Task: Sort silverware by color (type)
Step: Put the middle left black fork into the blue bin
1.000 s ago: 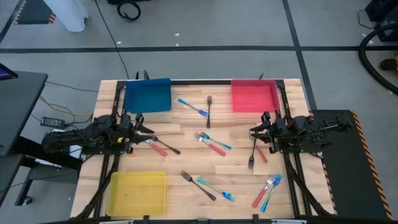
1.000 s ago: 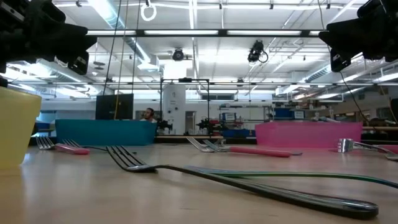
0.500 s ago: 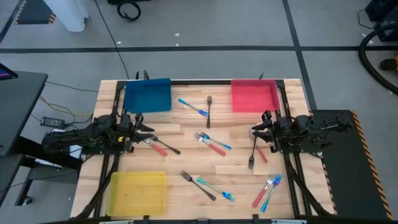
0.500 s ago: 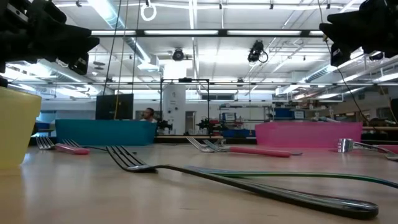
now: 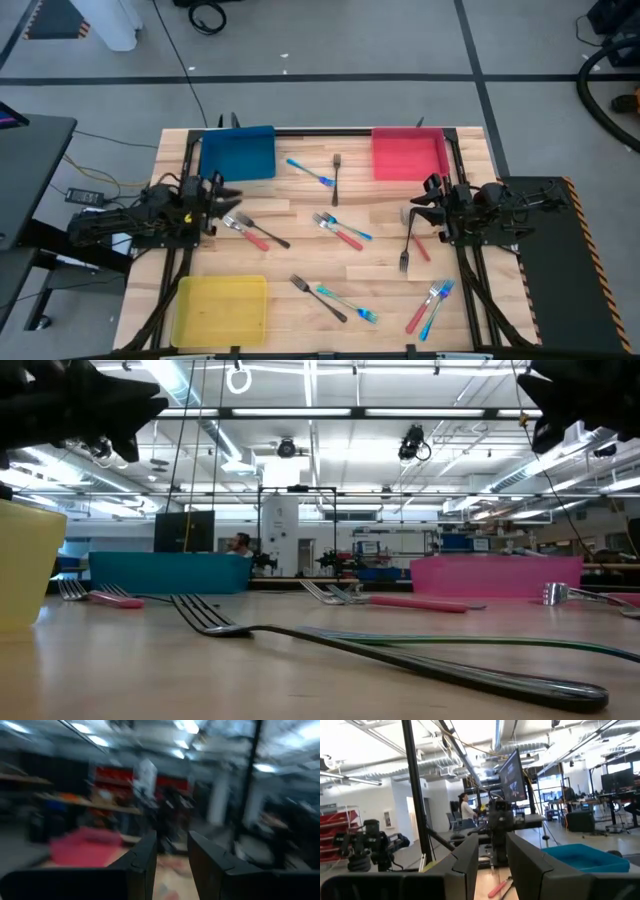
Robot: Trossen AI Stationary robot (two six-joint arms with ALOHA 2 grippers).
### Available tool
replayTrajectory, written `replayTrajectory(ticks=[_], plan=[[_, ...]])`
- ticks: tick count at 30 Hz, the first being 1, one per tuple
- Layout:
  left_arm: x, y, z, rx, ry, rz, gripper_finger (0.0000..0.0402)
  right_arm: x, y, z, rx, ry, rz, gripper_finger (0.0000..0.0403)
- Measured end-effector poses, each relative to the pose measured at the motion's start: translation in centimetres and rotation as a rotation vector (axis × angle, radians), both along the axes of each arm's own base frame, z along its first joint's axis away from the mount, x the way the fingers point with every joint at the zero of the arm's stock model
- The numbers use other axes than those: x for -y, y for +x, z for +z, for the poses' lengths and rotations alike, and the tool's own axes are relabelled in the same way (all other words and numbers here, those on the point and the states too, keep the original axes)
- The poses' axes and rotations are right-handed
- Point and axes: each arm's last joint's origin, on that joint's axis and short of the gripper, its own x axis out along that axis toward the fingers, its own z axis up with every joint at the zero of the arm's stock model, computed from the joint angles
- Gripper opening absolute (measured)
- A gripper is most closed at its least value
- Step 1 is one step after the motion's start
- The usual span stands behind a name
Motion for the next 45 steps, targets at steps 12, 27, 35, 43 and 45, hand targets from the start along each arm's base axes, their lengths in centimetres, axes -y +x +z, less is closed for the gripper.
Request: replayTrajectory(ticks=[12,27,35,43,45], plan=[[-0.1,0.1,-0.3,-0.009,-0.136,0.000,0.0109,-0.1,0.6,-1.1,-0.129,0.026,0.015,0.0109],[-0.3,0.0,-0.3,-0.010,-0.115,0.036,0.0109,0.1,1.3,-1.7,-0.206,0.144,-0.094,0.0109],[-0.5,0.0,-0.3,-0.001,-0.151,0.047,0.0109,1.0,1.1,-0.2,-0.062,-0.036,-0.331,0.0109],[-0.5,0.0,-0.3,-0.003,-0.151,0.046,0.0109,1.4,0.6,1.5,0.044,-0.110,-0.402,0.0109],[-0.5,0.0,-0.3,0.000,-0.166,0.040,0.0109,1.5,0.7,1.4,0.028,-0.141,-0.430,0.0109]])
